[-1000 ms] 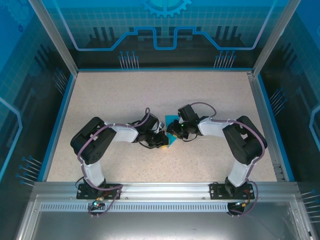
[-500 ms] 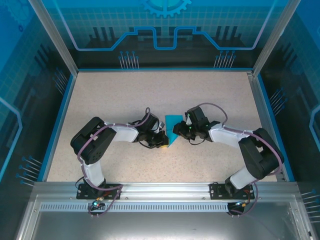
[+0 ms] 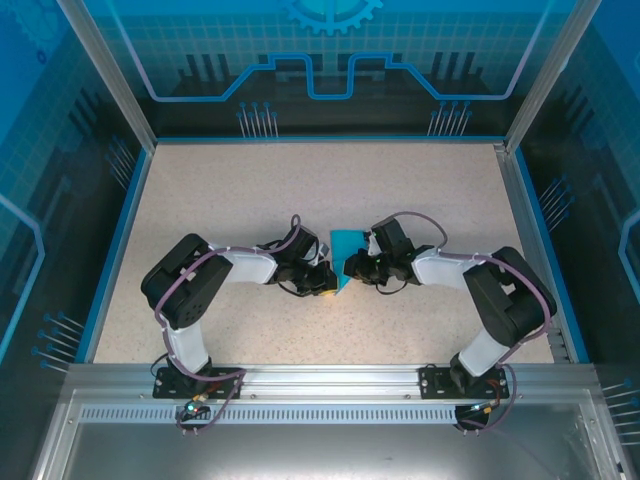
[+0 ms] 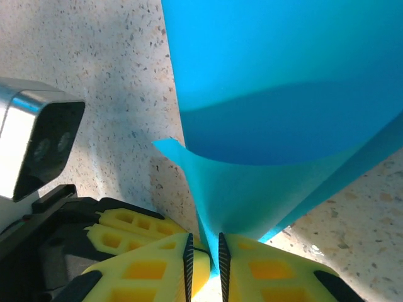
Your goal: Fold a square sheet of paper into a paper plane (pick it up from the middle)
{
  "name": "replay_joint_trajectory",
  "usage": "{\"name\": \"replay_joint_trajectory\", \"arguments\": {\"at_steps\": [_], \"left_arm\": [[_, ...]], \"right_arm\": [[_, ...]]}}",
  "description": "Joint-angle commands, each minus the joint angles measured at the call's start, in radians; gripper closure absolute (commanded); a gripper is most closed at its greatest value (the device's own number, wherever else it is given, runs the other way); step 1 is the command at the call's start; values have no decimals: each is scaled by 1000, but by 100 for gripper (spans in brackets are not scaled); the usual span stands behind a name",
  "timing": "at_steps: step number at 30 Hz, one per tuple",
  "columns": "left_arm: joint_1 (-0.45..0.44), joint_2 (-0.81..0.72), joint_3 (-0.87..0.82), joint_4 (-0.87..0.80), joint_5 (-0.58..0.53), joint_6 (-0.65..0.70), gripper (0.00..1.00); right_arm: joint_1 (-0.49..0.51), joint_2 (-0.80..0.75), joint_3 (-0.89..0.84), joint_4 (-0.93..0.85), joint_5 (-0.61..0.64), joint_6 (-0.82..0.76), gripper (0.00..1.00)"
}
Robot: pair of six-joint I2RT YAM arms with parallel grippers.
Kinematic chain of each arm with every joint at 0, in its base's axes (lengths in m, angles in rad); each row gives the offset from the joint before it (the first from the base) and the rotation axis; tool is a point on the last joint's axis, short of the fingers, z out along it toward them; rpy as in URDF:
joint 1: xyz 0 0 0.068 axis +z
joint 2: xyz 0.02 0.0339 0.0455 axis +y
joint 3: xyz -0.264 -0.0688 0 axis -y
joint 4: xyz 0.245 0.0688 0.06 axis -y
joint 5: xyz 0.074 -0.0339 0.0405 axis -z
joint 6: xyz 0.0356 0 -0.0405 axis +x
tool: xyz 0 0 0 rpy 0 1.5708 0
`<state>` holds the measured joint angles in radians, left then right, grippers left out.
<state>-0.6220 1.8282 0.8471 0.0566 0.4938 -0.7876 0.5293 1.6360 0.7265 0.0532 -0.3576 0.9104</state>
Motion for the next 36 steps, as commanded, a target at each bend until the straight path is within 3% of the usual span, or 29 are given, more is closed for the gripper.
{"name": "replay_joint_trajectory", "arguments": {"at_steps": [1, 36], "left_arm": [[-6, 25, 15, -55, -40, -12, 91], [-7, -45, 22, -82, -33, -7, 90]], "right_arm": [[4, 19, 12, 37, -29, -26, 80], [4, 96, 49, 14, 4, -57, 80]]}}
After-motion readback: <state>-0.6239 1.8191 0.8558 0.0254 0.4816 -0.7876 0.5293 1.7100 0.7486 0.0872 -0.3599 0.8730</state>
